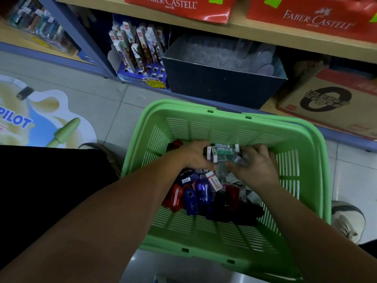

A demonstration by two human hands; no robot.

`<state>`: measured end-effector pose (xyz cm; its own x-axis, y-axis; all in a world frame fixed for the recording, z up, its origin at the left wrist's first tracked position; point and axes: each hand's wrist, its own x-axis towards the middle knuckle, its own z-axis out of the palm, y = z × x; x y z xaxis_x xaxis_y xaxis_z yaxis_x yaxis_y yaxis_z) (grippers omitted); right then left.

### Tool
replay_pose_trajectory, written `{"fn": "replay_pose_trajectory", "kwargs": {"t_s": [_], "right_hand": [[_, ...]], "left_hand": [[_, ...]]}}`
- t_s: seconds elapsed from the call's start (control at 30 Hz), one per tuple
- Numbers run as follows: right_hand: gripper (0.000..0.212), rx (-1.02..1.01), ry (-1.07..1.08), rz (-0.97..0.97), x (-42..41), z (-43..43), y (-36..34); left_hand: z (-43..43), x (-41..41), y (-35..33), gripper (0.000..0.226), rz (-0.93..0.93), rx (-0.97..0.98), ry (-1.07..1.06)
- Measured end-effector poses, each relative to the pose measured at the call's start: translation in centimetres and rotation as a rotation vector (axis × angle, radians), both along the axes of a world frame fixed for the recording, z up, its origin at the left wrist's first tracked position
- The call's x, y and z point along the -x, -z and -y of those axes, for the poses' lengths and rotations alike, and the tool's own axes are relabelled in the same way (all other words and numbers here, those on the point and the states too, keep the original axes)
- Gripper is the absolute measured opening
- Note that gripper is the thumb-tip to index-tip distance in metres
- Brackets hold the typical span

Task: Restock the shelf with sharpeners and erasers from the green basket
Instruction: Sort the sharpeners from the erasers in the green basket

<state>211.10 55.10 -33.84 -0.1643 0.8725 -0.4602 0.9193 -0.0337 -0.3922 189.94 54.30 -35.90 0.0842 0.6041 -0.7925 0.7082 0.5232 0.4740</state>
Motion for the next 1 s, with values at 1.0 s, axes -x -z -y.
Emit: {"fn": "replay_pose_trajectory", "kwargs": {"t_s": [1.0], "right_hand": [[0.048,0.385,-0.197,-0.211,-1.0,3.3,-4.2]], "left_hand": [[6.1,1.1,-2.5,0.064,-0.130,-0.203,0.215]]}}
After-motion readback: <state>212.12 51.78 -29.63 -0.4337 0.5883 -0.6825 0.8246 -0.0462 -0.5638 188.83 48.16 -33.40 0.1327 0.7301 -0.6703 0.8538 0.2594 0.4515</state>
